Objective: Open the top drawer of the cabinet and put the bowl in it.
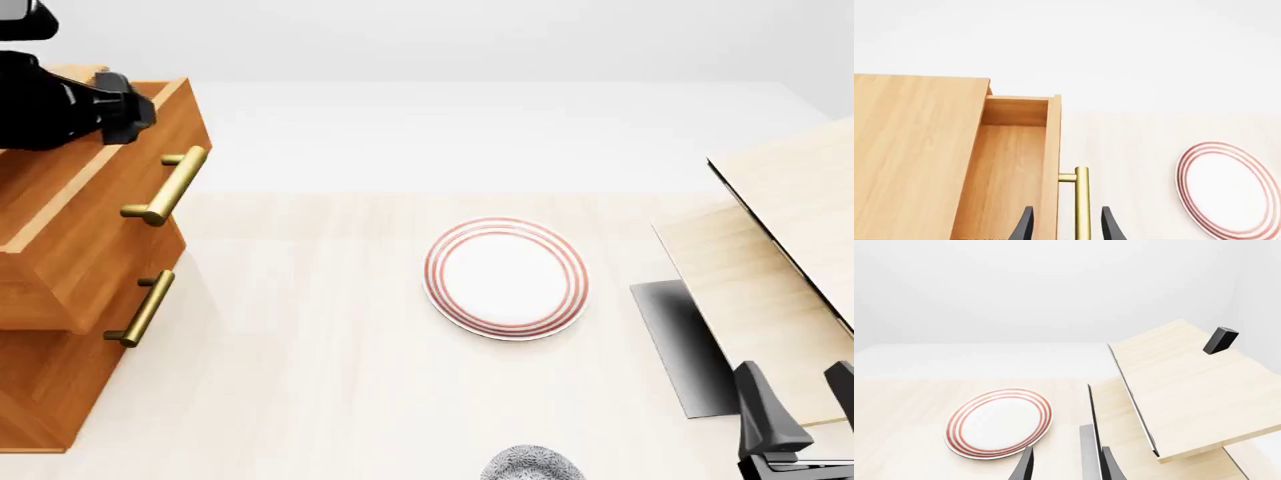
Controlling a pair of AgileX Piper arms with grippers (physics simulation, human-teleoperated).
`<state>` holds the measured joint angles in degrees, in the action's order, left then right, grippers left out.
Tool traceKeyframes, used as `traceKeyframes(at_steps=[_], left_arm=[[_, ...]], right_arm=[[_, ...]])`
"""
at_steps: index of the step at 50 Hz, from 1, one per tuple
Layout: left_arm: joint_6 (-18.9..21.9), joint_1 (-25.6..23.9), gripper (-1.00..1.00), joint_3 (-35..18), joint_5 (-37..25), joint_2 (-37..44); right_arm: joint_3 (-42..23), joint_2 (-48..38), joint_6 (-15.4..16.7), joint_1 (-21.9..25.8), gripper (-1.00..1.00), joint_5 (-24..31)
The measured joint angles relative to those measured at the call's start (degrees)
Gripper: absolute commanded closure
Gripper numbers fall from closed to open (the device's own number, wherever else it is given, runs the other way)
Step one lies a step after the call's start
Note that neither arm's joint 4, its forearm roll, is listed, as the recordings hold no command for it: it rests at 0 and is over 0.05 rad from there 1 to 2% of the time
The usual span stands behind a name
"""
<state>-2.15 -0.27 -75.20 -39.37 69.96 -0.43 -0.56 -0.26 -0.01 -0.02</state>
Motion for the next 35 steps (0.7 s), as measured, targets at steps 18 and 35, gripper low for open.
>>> traceKeyframes(at_steps=[18, 35], left_arm=[[1.26, 1.11, -1.0, -1.03, -4.29, 2.79], [1.8, 0.6, -1.0, -1.69, -7.32, 4.13]], right_arm=[[0.0, 0.0, 0.0, 0.0, -1.0, 0.0], [0.0, 0.0, 0.0, 0.0, -1.0, 0.0]])
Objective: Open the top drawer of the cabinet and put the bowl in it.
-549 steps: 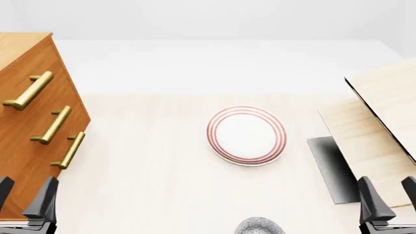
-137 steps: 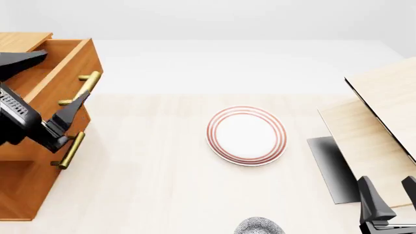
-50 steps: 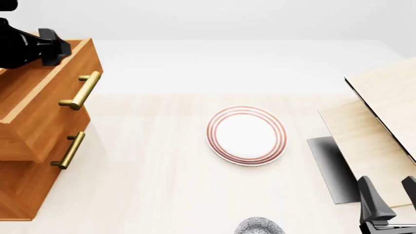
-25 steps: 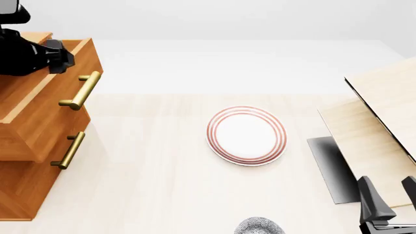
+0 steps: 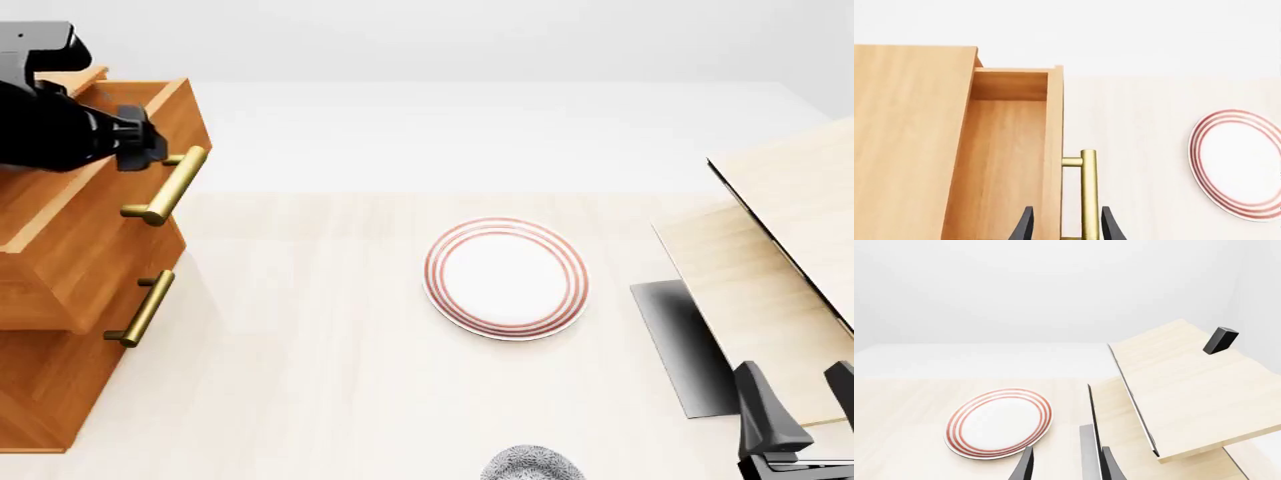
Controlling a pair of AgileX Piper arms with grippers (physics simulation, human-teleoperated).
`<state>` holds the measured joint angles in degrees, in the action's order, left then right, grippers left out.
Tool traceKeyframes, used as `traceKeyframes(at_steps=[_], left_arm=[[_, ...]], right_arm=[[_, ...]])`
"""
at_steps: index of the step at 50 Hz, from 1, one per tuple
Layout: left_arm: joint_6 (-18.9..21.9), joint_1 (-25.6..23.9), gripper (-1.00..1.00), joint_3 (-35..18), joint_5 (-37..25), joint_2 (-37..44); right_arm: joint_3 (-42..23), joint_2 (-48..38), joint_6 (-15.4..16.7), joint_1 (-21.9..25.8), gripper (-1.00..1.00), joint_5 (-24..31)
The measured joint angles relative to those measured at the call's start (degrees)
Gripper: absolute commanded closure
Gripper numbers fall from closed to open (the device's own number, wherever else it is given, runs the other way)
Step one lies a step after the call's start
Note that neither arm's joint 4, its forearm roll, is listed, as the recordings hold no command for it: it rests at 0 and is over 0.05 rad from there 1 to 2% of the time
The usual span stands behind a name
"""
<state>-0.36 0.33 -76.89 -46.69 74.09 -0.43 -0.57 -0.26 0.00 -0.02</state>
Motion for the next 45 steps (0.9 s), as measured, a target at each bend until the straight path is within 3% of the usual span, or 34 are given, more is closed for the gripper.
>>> traceKeyframes(at_steps=[45], left_arm=[[0.2, -2.1, -1.0, 2.07, 0.71, 0.5]], right_arm=[[0.0, 0.0, 0.0, 0.0, -1.0, 0.0]])
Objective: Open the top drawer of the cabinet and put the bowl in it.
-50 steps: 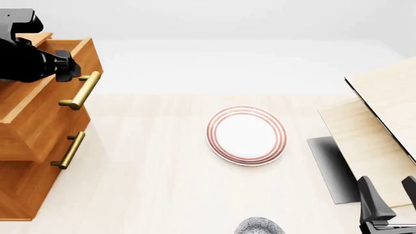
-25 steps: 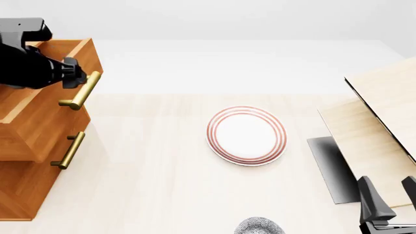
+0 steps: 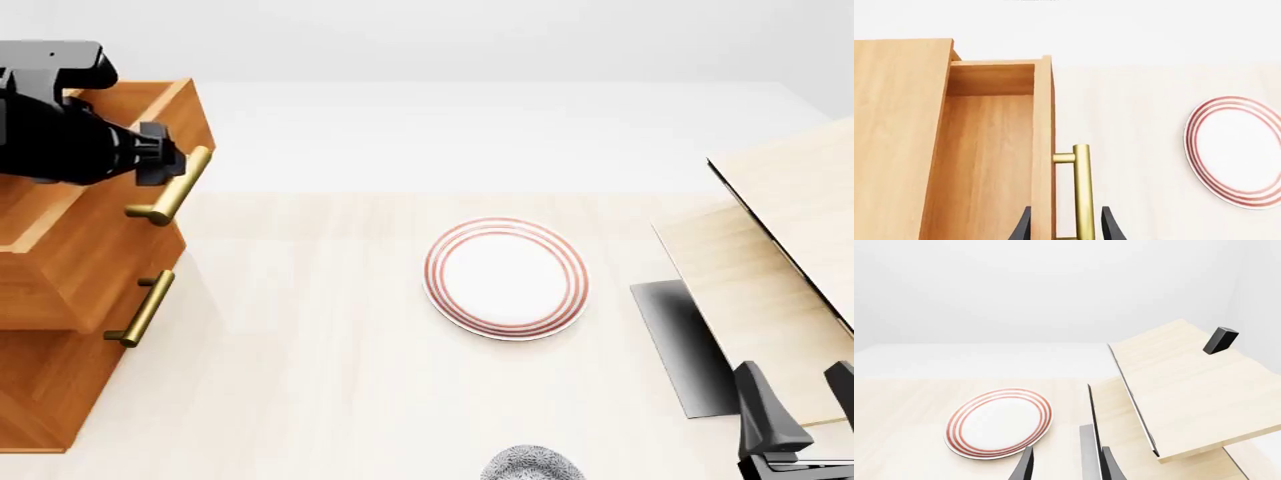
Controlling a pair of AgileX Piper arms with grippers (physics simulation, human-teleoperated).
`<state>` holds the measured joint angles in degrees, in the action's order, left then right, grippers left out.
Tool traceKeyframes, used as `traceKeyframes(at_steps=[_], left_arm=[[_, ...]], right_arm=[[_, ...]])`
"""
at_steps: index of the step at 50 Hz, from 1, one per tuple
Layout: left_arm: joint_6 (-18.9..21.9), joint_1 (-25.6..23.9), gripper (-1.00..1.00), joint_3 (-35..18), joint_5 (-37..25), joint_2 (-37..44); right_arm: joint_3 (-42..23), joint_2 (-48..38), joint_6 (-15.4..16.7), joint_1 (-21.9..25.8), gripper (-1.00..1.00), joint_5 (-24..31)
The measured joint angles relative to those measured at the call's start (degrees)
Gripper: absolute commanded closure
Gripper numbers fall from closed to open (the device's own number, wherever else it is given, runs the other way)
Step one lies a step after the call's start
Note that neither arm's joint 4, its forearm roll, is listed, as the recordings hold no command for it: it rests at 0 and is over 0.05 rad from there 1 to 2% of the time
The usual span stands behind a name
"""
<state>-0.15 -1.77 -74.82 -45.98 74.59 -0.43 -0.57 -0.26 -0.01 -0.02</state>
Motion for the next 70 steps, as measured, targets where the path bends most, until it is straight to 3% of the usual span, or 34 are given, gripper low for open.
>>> traceKeyframes(at_steps=[28, 70], left_arm=[[0.64, -5.4, -1.0, -2.04, -2.69, -0.66], [-1.57, -12.97, -1.0, -1.76, -2.0, 2.19]], right_arm=[[0.0, 0.0, 0.0, 0.0, -1.0, 0.0], [0.0, 0.0, 0.0, 0.0, -1.0, 0.0]])
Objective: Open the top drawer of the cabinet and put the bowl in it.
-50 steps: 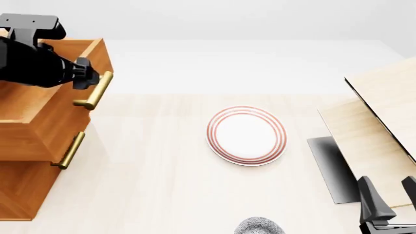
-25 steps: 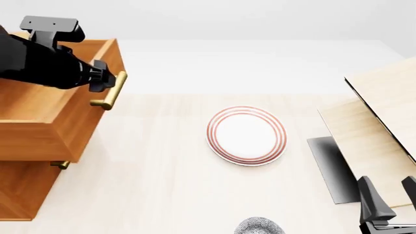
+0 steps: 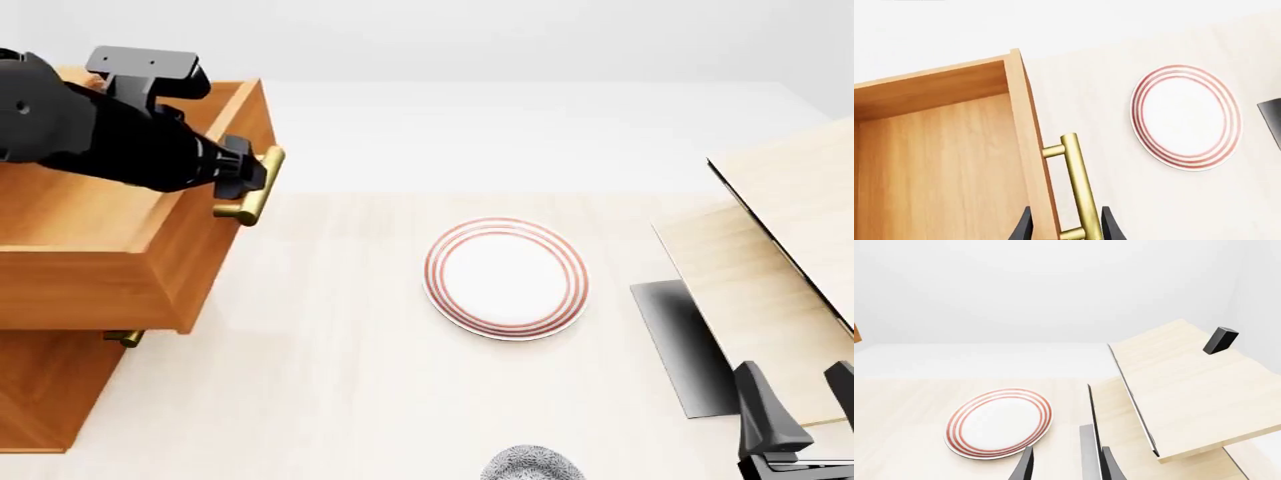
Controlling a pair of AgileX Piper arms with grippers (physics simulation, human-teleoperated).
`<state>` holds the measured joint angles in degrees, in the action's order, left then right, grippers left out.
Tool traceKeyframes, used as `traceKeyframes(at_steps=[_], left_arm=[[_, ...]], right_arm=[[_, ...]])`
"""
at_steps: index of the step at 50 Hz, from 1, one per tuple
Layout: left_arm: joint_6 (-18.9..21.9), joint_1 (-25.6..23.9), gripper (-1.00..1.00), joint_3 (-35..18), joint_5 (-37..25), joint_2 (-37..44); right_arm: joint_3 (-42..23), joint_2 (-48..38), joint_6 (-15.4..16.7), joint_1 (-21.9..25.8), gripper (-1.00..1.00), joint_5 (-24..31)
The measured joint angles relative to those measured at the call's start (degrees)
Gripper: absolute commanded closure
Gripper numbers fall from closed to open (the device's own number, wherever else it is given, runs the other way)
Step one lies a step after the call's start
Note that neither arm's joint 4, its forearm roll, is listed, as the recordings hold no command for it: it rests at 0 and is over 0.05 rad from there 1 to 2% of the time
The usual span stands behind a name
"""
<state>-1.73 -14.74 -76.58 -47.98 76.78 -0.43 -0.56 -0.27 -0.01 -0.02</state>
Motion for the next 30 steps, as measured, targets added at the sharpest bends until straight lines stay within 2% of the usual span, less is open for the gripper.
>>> traceKeyframes(at_steps=[30], left_arm=[[-0.56, -3.02, -1.0, -0.25, -0.04, 0.97]], right_arm=[[0.0, 0.0, 0.0, 0.0, -1.0, 0.0]])
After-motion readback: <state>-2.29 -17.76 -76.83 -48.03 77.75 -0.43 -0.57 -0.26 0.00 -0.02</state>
